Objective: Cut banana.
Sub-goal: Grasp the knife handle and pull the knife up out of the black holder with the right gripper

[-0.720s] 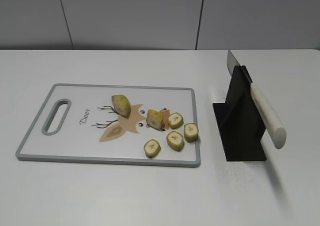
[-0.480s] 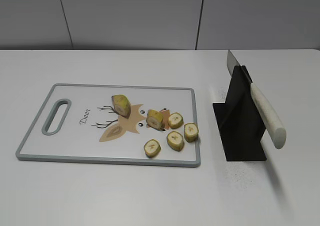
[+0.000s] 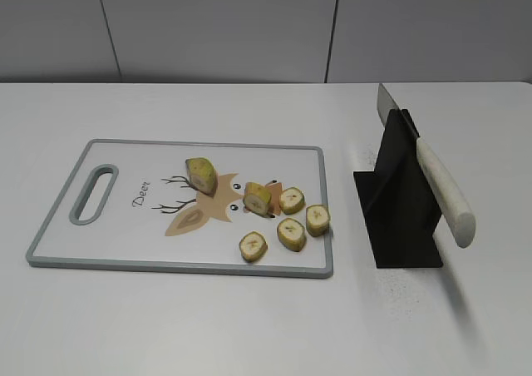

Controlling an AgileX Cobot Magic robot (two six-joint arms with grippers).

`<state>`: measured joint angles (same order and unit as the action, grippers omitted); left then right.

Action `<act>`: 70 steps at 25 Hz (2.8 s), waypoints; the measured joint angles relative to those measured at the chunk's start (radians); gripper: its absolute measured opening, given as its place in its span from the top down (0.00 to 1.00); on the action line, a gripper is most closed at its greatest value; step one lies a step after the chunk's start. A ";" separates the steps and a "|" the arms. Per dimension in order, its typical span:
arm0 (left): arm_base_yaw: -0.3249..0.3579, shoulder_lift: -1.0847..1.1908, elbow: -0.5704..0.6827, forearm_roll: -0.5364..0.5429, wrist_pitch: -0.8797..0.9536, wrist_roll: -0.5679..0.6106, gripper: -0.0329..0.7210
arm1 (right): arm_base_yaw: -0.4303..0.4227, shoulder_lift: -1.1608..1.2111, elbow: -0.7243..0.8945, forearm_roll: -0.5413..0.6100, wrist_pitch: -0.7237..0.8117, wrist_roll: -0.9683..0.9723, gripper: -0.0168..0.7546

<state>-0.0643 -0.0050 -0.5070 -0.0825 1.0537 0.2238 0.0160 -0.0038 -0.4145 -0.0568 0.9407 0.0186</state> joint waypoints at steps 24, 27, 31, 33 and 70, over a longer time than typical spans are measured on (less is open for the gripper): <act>0.000 0.000 0.000 -0.002 0.000 -0.001 0.18 | 0.000 0.000 0.000 0.000 0.000 0.000 0.33; 0.000 0.000 0.000 -0.002 0.000 -0.001 0.18 | 0.000 0.000 0.000 0.008 0.001 0.000 0.33; 0.000 0.000 0.000 -0.002 0.000 -0.001 0.18 | 0.000 0.042 -0.026 0.018 0.009 0.000 0.33; 0.000 0.000 0.000 -0.002 0.000 -0.001 0.18 | 0.000 0.093 -0.053 0.018 0.010 -0.005 0.33; 0.000 0.000 0.000 -0.002 0.000 -0.001 0.20 | 0.329 1.208 -0.637 0.067 0.235 0.119 0.33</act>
<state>-0.0643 -0.0050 -0.5070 -0.0842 1.0537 0.2230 0.3453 1.2041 -1.0516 0.0098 1.1756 0.1372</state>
